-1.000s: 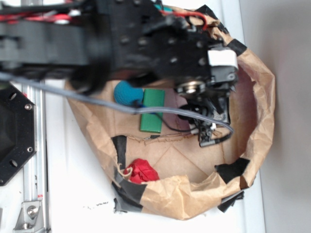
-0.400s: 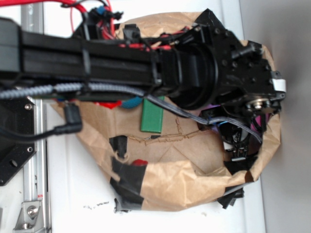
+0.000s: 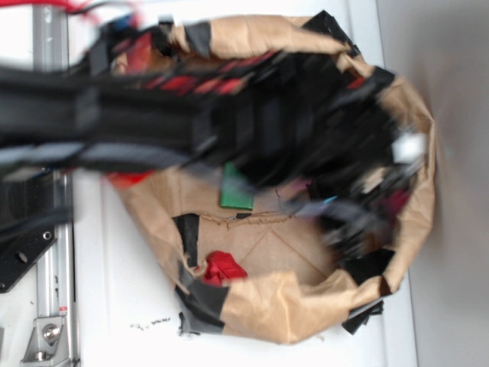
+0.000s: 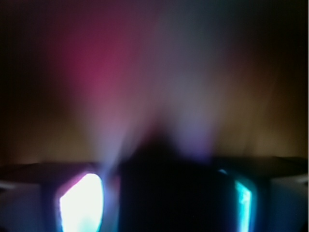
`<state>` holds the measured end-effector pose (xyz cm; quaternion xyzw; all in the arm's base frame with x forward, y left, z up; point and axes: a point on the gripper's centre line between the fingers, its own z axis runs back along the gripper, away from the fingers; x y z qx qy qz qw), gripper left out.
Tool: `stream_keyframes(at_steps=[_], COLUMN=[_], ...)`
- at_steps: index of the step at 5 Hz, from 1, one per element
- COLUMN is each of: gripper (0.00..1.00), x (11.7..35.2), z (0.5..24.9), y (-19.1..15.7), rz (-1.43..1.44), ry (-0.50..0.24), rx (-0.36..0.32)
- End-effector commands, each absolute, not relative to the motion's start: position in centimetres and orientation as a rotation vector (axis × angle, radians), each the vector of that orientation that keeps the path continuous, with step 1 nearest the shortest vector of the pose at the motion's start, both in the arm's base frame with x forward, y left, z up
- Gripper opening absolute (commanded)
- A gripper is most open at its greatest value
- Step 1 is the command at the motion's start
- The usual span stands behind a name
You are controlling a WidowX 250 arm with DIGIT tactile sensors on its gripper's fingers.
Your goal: Grab the black box.
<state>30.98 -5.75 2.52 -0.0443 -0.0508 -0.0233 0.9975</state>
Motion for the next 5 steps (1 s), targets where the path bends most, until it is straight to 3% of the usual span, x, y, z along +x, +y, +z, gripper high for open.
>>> stream_keyframes(at_steps=[1, 2, 3, 4, 5], gripper=[0.0, 0.0, 0.0, 0.0, 0.0], x=[28.7, 27.1, 25.1, 23.7, 23.9], z=[10.3, 15.3, 19.6, 20.7, 19.8], y=[-4.1, -2.1, -0.6, 0.7, 1.7], rz=[-0.056, -0.008, 0.022, 0.077, 0.103], ry=[-0.219, -0.303, -0.254, -0.185, -0.13], rx=[-0.018, 0.034, 0.033, 0.053, 0.013])
